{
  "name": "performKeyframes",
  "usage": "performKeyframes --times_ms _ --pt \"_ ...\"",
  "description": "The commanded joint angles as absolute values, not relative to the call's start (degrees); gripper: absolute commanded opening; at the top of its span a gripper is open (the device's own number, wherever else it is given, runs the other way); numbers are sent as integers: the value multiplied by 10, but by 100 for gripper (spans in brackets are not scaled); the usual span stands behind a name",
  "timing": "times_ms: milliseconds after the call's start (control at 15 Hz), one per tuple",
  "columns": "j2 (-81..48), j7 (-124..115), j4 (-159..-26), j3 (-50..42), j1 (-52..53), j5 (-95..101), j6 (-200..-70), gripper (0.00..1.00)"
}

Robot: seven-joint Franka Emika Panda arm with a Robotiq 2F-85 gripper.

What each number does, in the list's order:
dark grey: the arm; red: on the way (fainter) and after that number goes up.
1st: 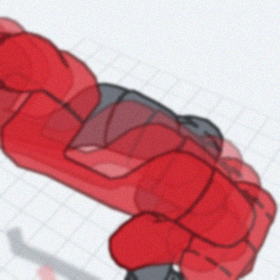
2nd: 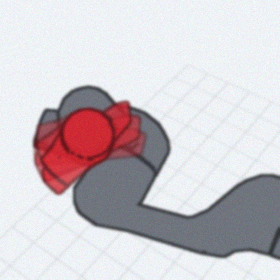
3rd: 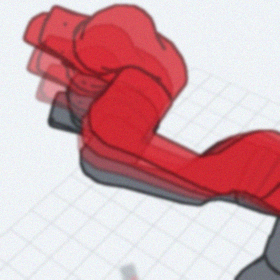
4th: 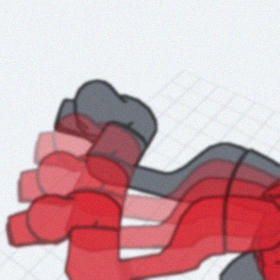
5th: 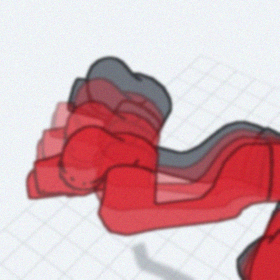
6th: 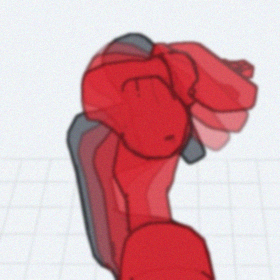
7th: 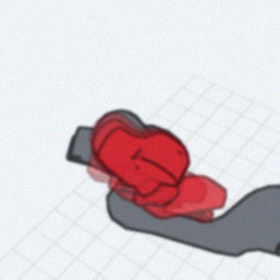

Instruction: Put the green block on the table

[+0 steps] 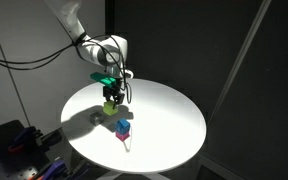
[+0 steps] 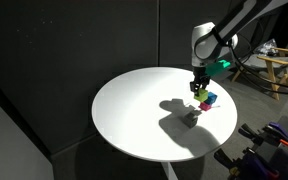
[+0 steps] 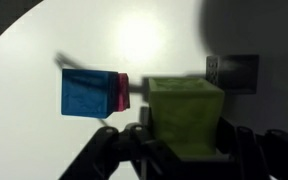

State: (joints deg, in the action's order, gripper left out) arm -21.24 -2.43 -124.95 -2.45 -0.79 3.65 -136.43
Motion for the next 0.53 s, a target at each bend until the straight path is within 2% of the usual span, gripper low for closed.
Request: performKeyframes --times_ms 0,467 --pt "-227 -44 -1254 -30 -4 41 -1387 27" --pt "-266 -69 -1251 -35 3 41 -1419 27"
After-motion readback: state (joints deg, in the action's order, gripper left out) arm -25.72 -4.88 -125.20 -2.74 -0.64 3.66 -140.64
